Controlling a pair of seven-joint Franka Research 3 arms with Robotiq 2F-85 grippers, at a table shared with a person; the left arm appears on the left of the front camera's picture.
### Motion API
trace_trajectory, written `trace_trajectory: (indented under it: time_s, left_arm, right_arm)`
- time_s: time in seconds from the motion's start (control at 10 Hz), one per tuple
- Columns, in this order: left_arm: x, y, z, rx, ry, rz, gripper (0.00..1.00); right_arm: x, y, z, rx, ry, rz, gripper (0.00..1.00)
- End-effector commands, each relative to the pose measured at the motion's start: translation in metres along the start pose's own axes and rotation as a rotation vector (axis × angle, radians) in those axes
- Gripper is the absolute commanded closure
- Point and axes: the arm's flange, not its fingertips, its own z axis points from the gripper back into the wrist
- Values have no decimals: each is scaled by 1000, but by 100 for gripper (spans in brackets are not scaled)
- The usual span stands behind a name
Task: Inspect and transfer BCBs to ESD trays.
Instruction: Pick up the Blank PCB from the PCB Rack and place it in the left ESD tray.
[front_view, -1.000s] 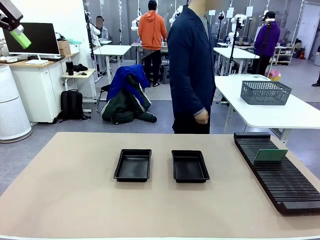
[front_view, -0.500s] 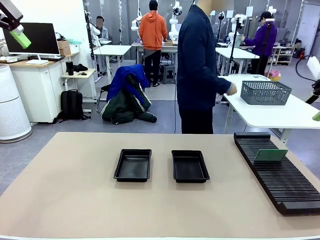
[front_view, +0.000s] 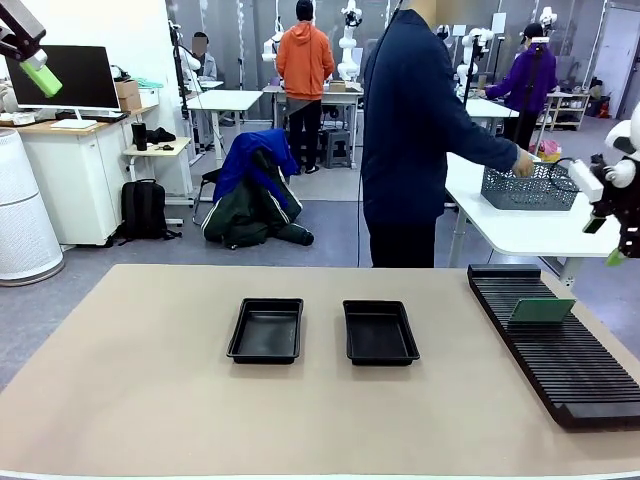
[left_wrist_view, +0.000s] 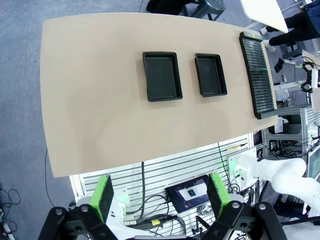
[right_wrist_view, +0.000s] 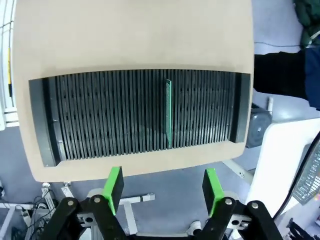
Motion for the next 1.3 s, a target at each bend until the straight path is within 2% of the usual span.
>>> trace_trajectory:
  time_s: [0.0, 0.2, 0.6, 1.2]
  left_arm:
    - [0, 1, -1, 1, -5, 2, 0]
    - [0, 1, -1, 1, -5, 2, 0]
    - [0, 1, -1, 1, -5, 2, 0]
    - [0, 1, -1, 1, -5, 2, 0]
  right_arm:
    - [0, -19, -18, 12, 20, 81, 15]
    - [5, -28, -42, 27, 20, 125, 15]
    - [12, -32, -80, 56, 25, 113, 15]
    - [13, -23, -128, 81, 17, 120, 15]
